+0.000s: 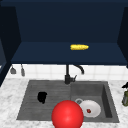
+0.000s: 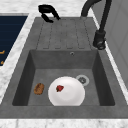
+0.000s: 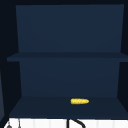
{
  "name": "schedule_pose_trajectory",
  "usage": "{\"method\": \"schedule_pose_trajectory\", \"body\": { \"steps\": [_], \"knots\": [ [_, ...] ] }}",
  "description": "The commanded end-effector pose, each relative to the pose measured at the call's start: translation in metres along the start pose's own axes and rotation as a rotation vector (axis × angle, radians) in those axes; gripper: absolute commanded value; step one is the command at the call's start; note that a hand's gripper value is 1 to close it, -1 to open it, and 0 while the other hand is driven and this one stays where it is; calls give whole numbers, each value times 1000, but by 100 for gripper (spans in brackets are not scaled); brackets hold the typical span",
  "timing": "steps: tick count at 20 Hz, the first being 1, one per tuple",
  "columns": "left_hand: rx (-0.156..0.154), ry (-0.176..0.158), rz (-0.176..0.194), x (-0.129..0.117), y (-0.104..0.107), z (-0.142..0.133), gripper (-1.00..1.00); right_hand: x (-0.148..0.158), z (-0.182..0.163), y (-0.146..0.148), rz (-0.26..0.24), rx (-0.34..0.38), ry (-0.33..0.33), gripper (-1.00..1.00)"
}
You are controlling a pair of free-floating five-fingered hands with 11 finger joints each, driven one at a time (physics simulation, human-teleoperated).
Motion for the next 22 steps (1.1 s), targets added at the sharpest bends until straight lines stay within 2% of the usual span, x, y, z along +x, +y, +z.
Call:
{"method": "schedule_pose_trajectory", "body": {
  "steps": [1,4,12,13,15,17,22],
  "knots": [
    [0,0,0,0,0,0,0,2,12,10,-3,13,21,-100],
    [0,0,0,0,0,0,0,6,26,11,-15,45,34,-100],
    [0,0,0,0,0,0,0,17,57,35,-43,29,62,-100],
    [0,0,0,0,0,0,0,22,57,37,-35,32,72,-100],
    [0,0,0,0,0,0,0,31,49,29,24,34,100,-100],
    [0,0,0,0,0,0,0,37,42,23,46,71,123,-100],
    [0,0,0,0,0,0,0,53,28,13,49,148,172,-100]
  ]
}}
